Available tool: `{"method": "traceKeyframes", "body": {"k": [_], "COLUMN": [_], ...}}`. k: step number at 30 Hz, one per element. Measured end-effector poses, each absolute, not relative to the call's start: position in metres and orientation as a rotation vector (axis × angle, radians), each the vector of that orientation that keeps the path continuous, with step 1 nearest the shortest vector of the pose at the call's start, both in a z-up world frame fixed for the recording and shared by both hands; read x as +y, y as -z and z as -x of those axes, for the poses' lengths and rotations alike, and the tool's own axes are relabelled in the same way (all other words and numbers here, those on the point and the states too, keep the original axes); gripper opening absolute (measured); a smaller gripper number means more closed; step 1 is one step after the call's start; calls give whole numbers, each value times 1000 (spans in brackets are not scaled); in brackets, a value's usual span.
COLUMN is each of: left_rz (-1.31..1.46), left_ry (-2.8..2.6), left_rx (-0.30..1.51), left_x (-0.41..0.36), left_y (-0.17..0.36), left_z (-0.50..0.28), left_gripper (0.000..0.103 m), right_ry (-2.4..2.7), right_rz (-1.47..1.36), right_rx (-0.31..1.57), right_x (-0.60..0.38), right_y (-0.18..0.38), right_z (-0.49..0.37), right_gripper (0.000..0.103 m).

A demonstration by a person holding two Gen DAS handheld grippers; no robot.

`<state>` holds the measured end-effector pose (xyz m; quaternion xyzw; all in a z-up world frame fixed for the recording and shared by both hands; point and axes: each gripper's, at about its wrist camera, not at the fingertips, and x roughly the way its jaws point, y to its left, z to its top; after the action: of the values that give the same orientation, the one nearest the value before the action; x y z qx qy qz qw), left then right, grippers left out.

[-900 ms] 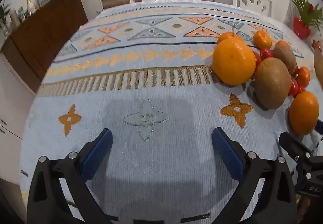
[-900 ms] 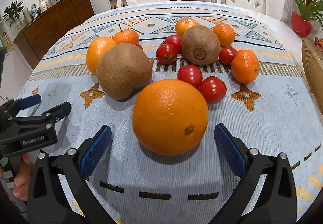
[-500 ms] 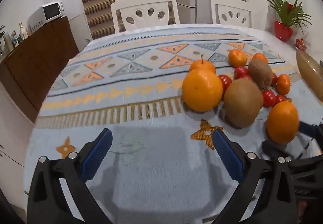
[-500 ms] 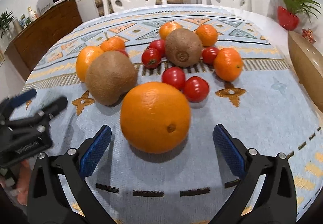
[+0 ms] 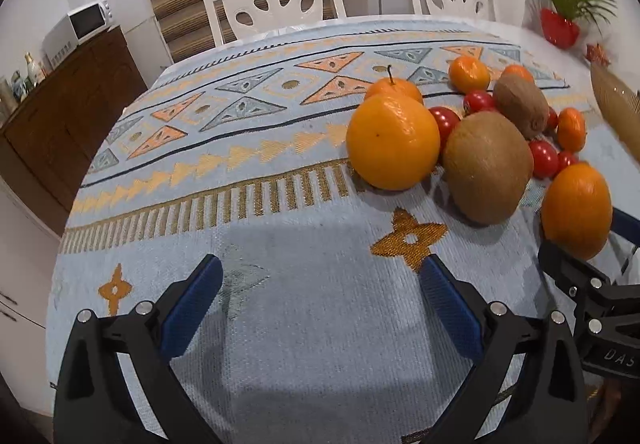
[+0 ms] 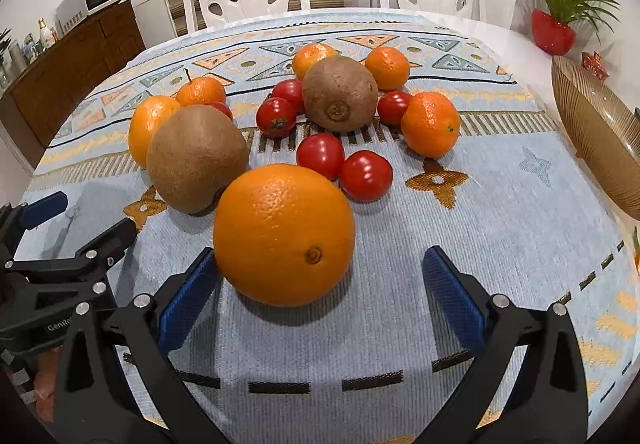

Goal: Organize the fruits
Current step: 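Move the right gripper to the large orange and close on it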

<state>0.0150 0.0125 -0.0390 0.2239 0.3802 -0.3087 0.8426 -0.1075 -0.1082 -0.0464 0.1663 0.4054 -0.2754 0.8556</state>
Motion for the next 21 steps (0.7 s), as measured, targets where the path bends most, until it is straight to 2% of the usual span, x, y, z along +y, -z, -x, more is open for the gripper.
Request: {"method": "traceKeyframes", "body": {"k": [21], "left_rz": [-494], "left_ry": [643], "left_rx": [802], "left_x": [11], "left_y": [39], "left_z": [-14], "left_gripper": [98], "right_ry": [594], "right_rz": [-332], "right_rx": [872], "right_x": [-105], "right_y": [47], "right_z": [103], "right_gripper": [100]}}
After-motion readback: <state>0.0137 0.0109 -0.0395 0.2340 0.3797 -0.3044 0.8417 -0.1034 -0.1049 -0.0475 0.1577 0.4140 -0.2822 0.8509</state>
